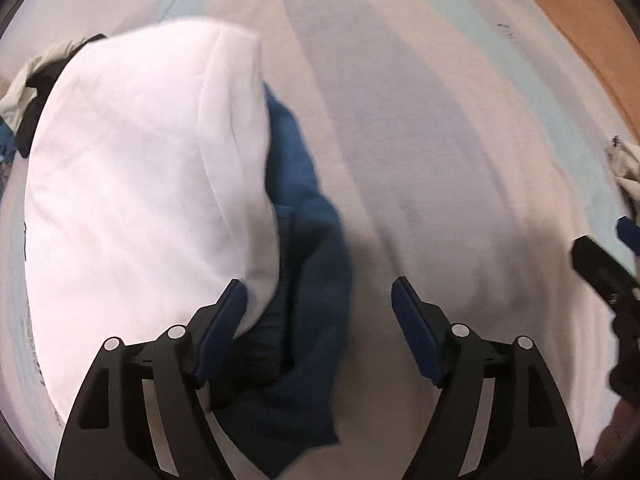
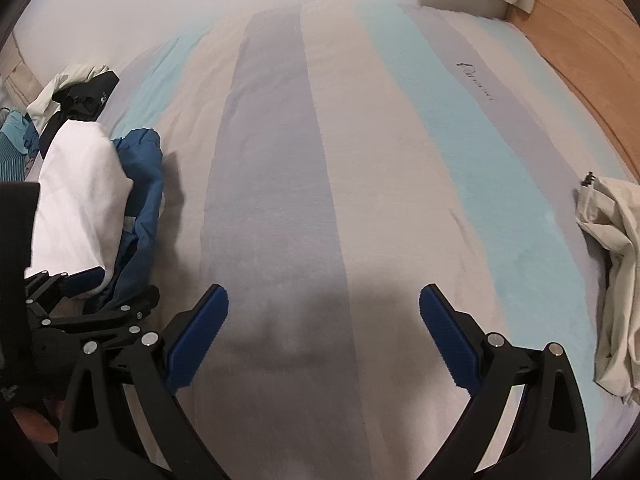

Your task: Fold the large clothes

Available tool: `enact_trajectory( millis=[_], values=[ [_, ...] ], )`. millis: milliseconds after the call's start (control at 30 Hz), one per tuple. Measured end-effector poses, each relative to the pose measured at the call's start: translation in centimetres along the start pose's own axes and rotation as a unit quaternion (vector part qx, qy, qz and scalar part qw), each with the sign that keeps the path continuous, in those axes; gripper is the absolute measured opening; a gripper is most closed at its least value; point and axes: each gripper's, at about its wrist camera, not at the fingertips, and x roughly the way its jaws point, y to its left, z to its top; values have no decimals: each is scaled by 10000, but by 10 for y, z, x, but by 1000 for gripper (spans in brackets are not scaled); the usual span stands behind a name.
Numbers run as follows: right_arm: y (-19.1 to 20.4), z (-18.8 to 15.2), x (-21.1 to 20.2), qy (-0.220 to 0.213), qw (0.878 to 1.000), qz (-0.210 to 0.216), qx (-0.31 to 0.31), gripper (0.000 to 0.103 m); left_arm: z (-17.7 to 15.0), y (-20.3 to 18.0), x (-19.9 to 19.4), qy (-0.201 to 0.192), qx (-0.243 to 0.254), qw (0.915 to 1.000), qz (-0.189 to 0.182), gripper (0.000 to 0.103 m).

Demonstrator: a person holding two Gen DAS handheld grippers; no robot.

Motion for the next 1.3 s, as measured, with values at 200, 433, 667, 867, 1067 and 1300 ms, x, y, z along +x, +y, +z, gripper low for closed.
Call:
enact_trajectory(
  millis=[200,433,667,867,1067,1300],
  values=[
    [3,3,-20,-81,9999,-10,71,92,2,11,-38,-82,-37,9997,-235,97],
    [50,33,-48,-430,9983,379,-132,93,11,68,-77,-229,-211,9992,-248,97],
    [124,49,-30,-162,9950,899,-392,95,20,188,-87,-282,-378,9987,206,97],
    [174,48,20,474,9909,1083,-638,95,12,288,-63,10,-706,9973,-224,97],
    [184,42,61,864,9893,1003,-619,95,4,311,-30,181,-716,9954,-614,97],
    [187,38,93,1080,9870,1007,-639,95,11,303,6,195,-649,9913,-1131,98]
  ],
)
